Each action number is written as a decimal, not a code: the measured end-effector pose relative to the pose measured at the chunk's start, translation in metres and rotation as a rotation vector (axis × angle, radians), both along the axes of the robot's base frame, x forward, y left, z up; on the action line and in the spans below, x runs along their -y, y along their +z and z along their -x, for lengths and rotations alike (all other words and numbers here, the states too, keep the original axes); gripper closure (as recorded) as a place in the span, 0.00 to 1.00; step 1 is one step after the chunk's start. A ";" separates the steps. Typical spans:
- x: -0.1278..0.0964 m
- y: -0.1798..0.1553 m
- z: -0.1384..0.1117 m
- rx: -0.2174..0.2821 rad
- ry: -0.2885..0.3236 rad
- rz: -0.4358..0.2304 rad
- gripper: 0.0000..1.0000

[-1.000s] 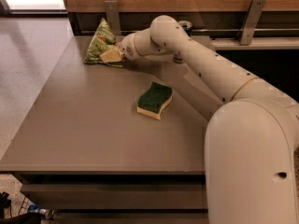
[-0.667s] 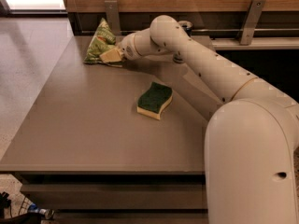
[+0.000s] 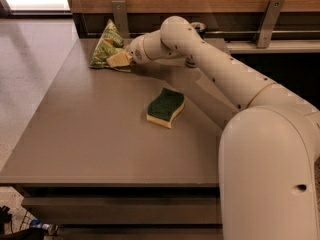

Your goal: Pick green jalapeno chip bag

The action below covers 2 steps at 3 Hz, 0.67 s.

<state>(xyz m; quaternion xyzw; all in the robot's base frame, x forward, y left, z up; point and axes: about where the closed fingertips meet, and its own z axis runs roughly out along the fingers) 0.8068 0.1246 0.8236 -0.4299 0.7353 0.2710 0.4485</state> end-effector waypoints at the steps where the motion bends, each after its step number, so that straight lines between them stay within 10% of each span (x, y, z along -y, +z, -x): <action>1: -0.003 0.035 0.020 0.076 0.073 -0.013 1.00; 2: -0.005 0.095 0.056 0.206 0.195 -0.047 1.00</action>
Offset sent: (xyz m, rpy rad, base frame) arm -0.1098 -0.0011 0.1811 0.0979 -0.3973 0.3574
